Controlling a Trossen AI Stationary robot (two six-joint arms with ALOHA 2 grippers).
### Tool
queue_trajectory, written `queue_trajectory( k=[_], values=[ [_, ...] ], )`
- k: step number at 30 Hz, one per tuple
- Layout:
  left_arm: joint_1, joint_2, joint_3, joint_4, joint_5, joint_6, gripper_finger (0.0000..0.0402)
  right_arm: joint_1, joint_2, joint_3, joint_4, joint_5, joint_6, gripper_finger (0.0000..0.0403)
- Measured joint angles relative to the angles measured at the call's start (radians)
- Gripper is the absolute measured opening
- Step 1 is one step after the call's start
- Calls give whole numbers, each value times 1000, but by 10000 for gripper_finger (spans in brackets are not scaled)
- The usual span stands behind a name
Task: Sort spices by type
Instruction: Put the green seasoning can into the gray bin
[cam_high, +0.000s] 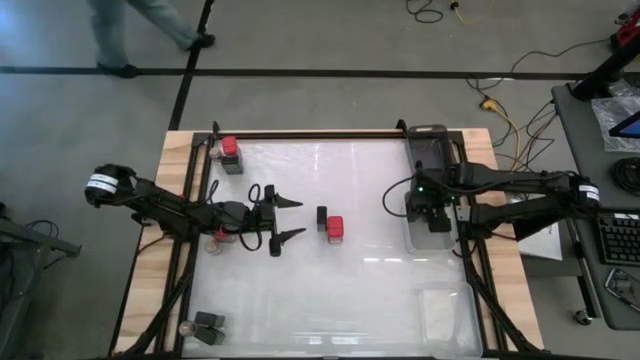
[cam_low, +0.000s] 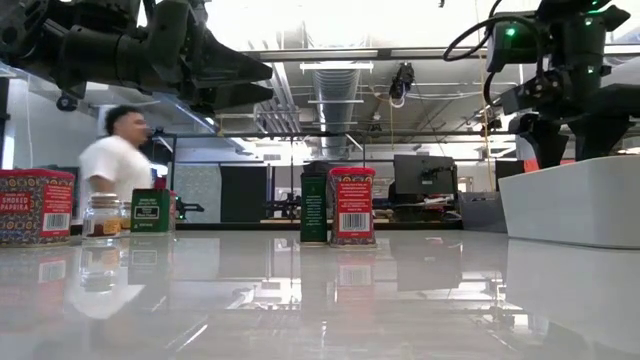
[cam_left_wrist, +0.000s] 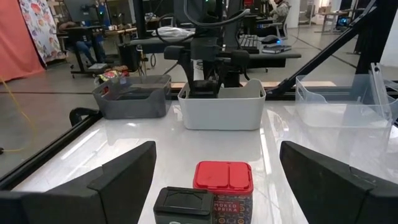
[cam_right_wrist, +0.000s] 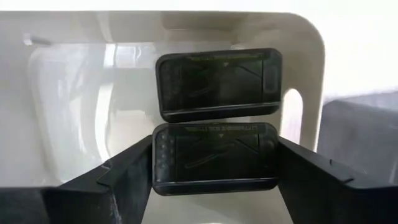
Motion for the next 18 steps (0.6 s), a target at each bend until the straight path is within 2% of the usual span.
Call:
queue_trajectory(
  k=[9, 13, 18],
  values=[
    [0, 0, 0, 0, 0, 0, 327, -3, -1, 0, 3, 1, -3, 331],
    [0, 0, 0, 0, 0, 0, 327, -2, -13, 15, -5, 13, -2, 331],
    [0, 0, 0, 1, 0, 0, 327, -2, -31, 104, -74, 17, -1, 330]
  ],
)
